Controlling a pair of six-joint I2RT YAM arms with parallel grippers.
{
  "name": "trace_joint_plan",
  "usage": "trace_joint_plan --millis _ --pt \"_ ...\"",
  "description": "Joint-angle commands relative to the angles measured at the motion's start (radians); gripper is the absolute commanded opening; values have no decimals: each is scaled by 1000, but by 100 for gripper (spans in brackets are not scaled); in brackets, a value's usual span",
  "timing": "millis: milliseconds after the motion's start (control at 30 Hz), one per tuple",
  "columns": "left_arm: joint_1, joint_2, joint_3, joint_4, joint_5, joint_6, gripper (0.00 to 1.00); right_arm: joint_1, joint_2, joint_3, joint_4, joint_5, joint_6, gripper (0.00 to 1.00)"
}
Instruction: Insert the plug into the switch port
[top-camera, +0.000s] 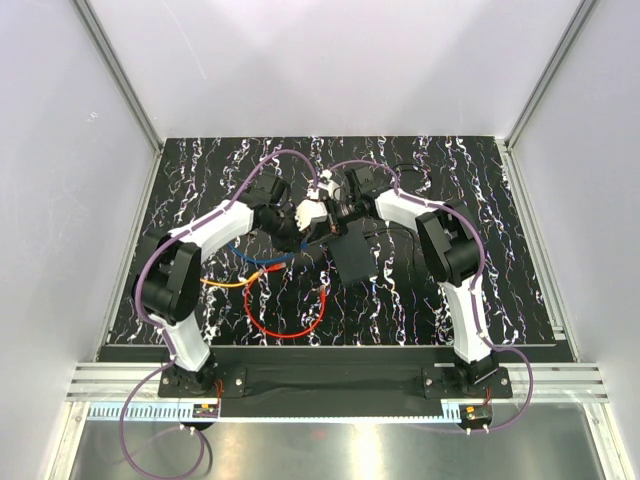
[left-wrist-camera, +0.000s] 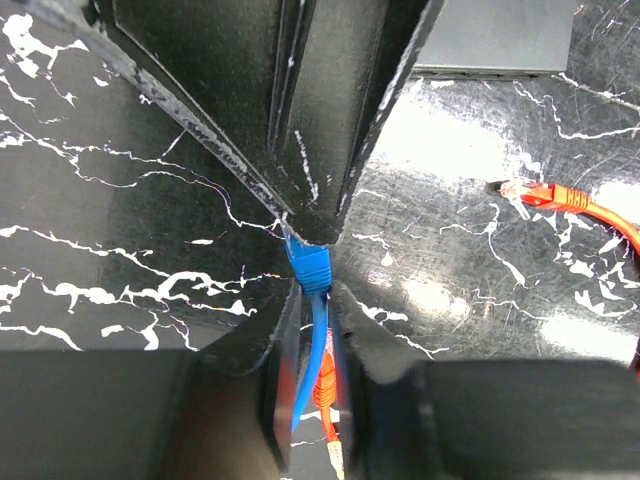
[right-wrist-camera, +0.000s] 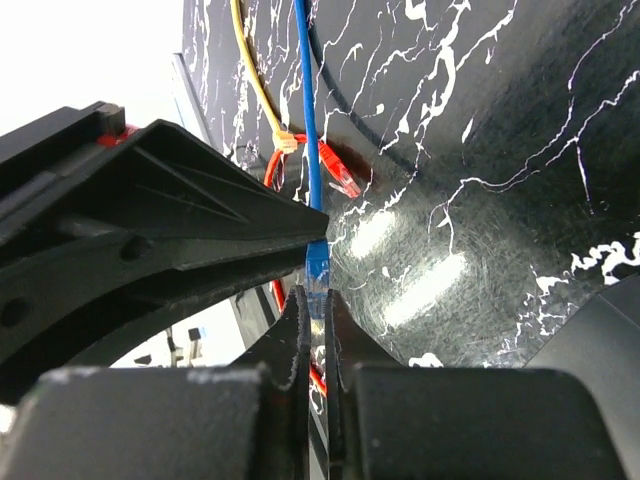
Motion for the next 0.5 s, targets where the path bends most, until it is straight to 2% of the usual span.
trace_joint_plan --millis 0,33,167,467 --pt "-2 -66 -23 43 43 27 28 9 -13 -31 110 -37 71 0" --pt "0 -72 -27 54 31 26 34 9 -16 -40 130 -37 90 0" --pt "0 -84 -49 72 7 18 38 7 -30 -83 198 -40 166 0" --pt "0 -58 -60 84 -23 32 37 4 -39 -106 247 -50 222 0"
